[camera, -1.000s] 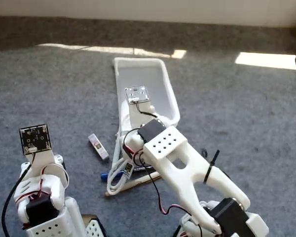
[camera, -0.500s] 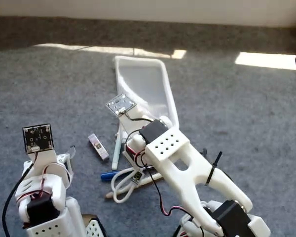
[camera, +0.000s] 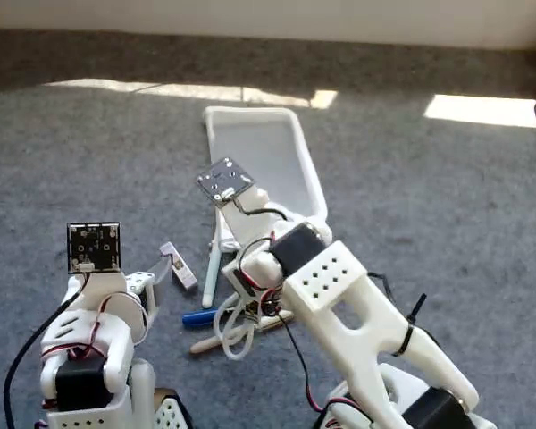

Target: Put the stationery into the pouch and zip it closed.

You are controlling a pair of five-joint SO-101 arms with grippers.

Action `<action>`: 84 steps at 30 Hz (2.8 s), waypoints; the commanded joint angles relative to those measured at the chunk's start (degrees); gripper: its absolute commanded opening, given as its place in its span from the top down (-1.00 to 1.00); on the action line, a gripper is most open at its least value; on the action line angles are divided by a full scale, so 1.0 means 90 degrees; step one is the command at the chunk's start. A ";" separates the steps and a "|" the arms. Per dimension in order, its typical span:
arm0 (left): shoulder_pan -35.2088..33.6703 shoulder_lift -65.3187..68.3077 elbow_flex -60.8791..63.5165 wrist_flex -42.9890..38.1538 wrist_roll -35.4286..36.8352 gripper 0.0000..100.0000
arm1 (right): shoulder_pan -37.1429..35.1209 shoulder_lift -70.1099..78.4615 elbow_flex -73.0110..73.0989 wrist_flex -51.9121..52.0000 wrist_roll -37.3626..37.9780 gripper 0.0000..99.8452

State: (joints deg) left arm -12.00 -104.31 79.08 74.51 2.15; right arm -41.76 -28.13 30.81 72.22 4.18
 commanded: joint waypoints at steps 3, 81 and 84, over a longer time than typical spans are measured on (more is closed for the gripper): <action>0.0493 -0.0024 -0.0640 -0.0107 0.0752 0.42 | 0.0093 -0.1001 -0.0210 0.0015 0.0068 0.99; -0.0366 -0.0024 0.0200 -0.1299 0.0850 0.43 | -0.0933 0.1128 0.1226 -0.2203 -0.2393 0.64; -0.0366 -0.0024 0.0200 -0.1299 0.0850 0.43 | -0.0943 0.1011 0.1187 -0.2222 -0.2393 0.64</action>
State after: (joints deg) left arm -14.73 -104.22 81.36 63.78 9.19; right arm -49.76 -15.91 45.41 52.97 -16.57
